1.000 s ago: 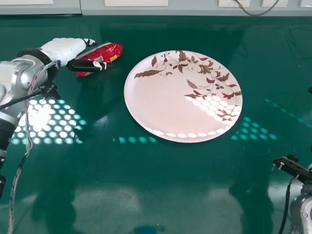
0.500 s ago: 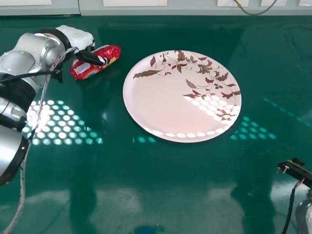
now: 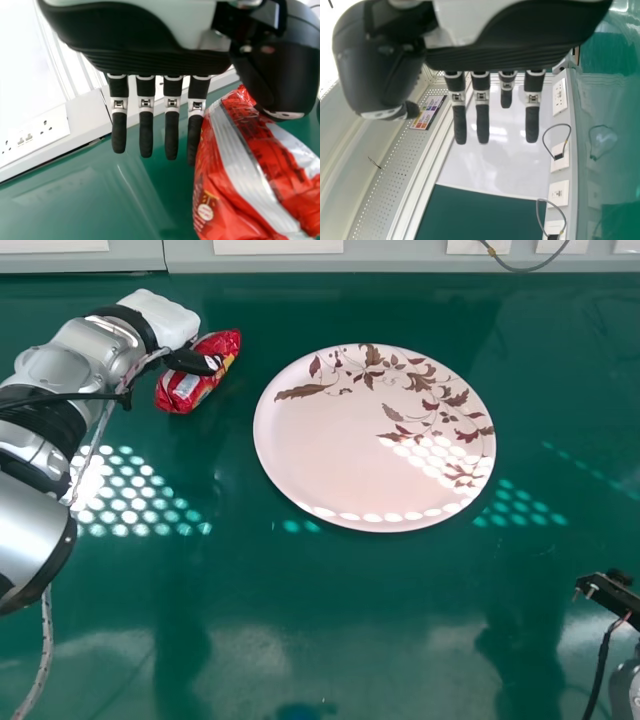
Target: Pick up biscuit and place it in the plate
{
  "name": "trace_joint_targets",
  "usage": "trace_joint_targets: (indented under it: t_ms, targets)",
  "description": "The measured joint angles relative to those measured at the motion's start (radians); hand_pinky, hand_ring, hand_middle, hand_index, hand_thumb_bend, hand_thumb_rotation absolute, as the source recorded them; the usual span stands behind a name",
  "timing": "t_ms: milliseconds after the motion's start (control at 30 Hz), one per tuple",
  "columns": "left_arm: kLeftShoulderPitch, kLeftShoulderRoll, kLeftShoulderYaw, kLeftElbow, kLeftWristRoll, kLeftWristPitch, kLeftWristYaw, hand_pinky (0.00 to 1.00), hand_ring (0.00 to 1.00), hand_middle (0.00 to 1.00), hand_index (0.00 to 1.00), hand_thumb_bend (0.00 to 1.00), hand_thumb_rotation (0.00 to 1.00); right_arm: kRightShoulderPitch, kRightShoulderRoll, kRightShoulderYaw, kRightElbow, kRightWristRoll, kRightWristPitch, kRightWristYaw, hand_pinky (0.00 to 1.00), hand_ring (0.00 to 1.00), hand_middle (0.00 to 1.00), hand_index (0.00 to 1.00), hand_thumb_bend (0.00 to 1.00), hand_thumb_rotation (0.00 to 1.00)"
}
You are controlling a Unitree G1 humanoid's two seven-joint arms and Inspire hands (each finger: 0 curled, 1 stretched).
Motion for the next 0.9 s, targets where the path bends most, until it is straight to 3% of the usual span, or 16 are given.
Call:
trace_joint_targets:
  t_ms: [233, 433, 733, 900]
  targets:
    - [0.0, 0.009, 0.001, 0.0, -0.021, -0.041, 0.012, 0.47, 0.54, 0.55, 0.46, 0.51, 0.0, 0.0, 0.002, 0.0, 0.0, 0.006, -0.001, 0.0, 0.6, 0.69, 0.74, 0.72, 0.51, 0.27]
    - [0.005, 0.019, 0.03, -0.017, -0.072, -0.095, 0.013, 0.46, 0.58, 0.55, 0.46, 0.5, 0.0, 0.002, 0.003, 0.0, -0.003, 0.011, -0.001, 0.0, 0.61, 0.7, 0.74, 0.72, 0.52, 0.26]
    - [0.018, 0.079, 0.11, -0.165, -0.149, -0.133, -0.055, 0.43, 0.56, 0.55, 0.46, 0.5, 0.0, 0.006, 0.009, 0.0, -0.007, 0.015, 0.002, -0.002, 0.61, 0.7, 0.74, 0.72, 0.52, 0.24]
    - [0.042, 0.14, 0.146, -0.317, -0.175, -0.153, -0.123, 0.39, 0.46, 0.54, 0.46, 0.5, 0.0, 0.007, 0.012, 0.001, -0.01, 0.014, 0.003, 0.0, 0.63, 0.72, 0.75, 0.73, 0.51, 0.25]
